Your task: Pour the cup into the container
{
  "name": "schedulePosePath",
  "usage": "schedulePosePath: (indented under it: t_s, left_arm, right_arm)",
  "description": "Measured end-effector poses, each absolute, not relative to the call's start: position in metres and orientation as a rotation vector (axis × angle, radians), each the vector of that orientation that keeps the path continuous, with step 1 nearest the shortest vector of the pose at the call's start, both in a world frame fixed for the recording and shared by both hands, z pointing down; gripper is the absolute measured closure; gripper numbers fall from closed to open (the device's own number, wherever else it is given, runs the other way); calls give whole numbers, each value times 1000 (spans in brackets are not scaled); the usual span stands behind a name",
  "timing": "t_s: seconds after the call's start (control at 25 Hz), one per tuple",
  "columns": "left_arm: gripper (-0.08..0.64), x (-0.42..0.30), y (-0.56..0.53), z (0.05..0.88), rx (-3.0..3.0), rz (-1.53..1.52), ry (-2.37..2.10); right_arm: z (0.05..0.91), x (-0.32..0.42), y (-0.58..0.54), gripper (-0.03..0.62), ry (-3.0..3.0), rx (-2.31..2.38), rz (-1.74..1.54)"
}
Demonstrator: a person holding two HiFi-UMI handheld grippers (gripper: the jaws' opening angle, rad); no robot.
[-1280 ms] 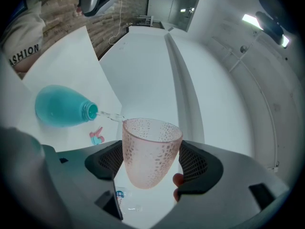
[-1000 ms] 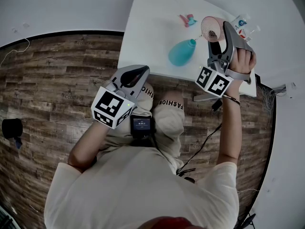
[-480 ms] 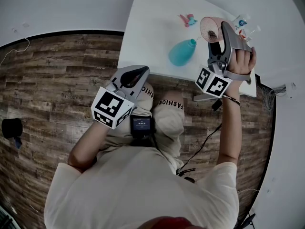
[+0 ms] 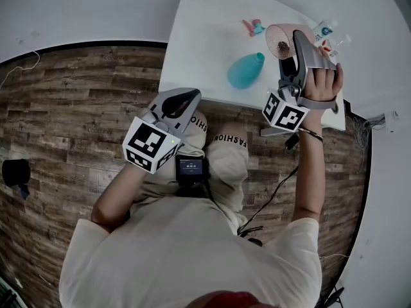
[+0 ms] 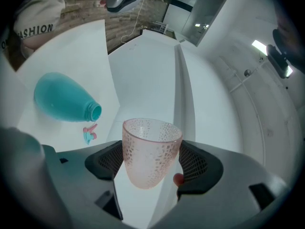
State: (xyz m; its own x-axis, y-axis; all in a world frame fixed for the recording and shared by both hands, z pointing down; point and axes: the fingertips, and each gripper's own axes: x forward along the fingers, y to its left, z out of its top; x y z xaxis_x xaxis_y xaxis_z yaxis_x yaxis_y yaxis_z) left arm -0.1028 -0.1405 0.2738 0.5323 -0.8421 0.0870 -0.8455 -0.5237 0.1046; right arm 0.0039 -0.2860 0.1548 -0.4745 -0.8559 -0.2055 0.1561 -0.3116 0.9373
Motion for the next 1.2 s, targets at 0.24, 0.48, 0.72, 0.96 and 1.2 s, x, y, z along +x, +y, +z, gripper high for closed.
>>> schedulePosePath:
  t_s: [0.24, 0.48, 0.72, 0.96, 1.2]
  left_arm:
    - [548, -104, -140, 273, 2632, 40, -1460]
    - [548, -102, -140, 272, 2640, 44, -1457]
    - [548, -104, -141, 270, 2643, 44, -1458]
    - [548, -102, -144, 258, 2672, 31, -1471]
    - [548, -109, -141, 252, 2660, -8, -1489]
  right_arm:
    - [156, 3, -285, 222, -1229, 959, -1858]
    - [159, 8, -288, 222, -1393, 996, -1746]
    - [150, 21, -294, 222, -1733, 1106, -1460]
    - [144, 36, -292, 222, -1973, 1158, -1244]
    - [144, 49, -287, 222, -2224, 1198, -989]
